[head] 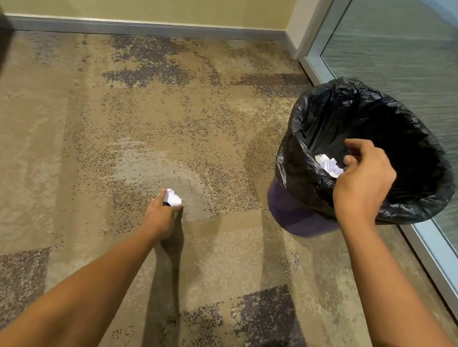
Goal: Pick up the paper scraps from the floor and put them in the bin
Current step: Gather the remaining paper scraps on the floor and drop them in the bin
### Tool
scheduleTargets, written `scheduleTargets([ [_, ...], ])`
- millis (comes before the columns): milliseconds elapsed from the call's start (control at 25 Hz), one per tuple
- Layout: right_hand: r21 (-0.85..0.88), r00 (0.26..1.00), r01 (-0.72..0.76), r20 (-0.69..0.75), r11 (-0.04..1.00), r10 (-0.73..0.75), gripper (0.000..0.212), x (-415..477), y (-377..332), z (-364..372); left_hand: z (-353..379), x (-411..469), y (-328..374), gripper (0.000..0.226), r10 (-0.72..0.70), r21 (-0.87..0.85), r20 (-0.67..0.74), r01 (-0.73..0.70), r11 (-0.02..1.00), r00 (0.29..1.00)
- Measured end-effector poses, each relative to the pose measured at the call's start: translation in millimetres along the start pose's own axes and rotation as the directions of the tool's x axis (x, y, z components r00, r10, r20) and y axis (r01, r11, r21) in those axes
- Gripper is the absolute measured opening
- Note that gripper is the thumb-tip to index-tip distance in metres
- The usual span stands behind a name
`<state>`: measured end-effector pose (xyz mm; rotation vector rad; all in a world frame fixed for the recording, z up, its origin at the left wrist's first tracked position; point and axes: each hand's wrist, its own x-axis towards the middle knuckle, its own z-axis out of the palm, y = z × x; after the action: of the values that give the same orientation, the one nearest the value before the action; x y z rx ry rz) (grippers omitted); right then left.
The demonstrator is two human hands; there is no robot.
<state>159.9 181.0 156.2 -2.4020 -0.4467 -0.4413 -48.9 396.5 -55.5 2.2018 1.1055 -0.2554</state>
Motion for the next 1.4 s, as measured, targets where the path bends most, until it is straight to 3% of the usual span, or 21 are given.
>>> scheduleTargets([
  [120, -0.005, 1.0, -0.019, 0.009, 1.0, 0.019, 0.036, 0.5, -0.8, 0.1, -6.8, 0.6, -1.5, 0.042, -0.055, -0.104, -0.009, 0.054, 0.993, 0.998],
  [360, 0.001, 0.999, -0.031, 0.008, 1.0, 0.031, 0.035, 0.2, -2.4, 0.8, -22.3, -20.9, 21.4, 0.029, -0.092, -0.179, -0.213, 0.053, 0.982, 0.973],
  [440, 0.0, 0.999, -0.046, 0.01, 0.999, 0.046, 0.035, -0.4, -3.3, 0.2, -41.9, -43.1, 58.8, 0.026, -0.058, -0.342, -0.279, -0.042, 0.939, 0.958],
  [520, 0.002, 0.998, -0.064, 0.008, 0.998, 0.064, 0.035, -1.9, -4.3, -1.6, -71.5, -68.1, 115.3, 0.025, 0.057, -0.459, -0.382, -0.243, 0.855, 0.922],
  [640, 0.027, 0.997, -0.076, 0.009, 0.997, 0.075, 0.035, -1.8, -5.2, -3.4, -121.4, -105.6, 211.7, 0.029, 0.288, -0.405, -0.558, -0.557, 0.725, 0.779],
  [720, 0.04, 0.997, -0.074, 0.011, 0.996, 0.074, 0.036, -2.1, -4.5, -3.7, -138.3, -116.7, 260.5, 0.03, 0.429, -0.322, -0.564, -0.666, 0.673, 0.706],
  [920, 0.059, 0.996, -0.086, 0.009, 0.995, 0.086, 0.037, -4.0, -4.3, -5.8, -130.2, -116.0, 299.7, 0.031, 0.566, -0.239, -0.279, -0.627, 0.741, 0.776],
  [1080, 0.039, 0.996, -0.094, 0.008, 0.995, 0.094, 0.032, -4.4, -5.8, -5.3, -122.8, -121.5, 267.7, 0.027, 0.499, -0.234, -0.412, -0.618, 0.751, 0.762],
  [1240, 0.113, 0.995, -0.085, 0.053, 0.99, 0.079, 0.02, -2.5, -5.5, -10.6, -120.6, -139.0, 240.7, 0.027, 0.463, -0.238, -0.41, -0.582, 0.778, 0.786],
  [1400, 0.206, 0.998, 0.053, -0.03, 0.977, -0.047, 0.011, -25.2, -8.5, -40.1, -119.5, -167.2, 228.3, 0.024, 0.46, -0.224, -0.474, -0.608, 0.762, 0.751],
])
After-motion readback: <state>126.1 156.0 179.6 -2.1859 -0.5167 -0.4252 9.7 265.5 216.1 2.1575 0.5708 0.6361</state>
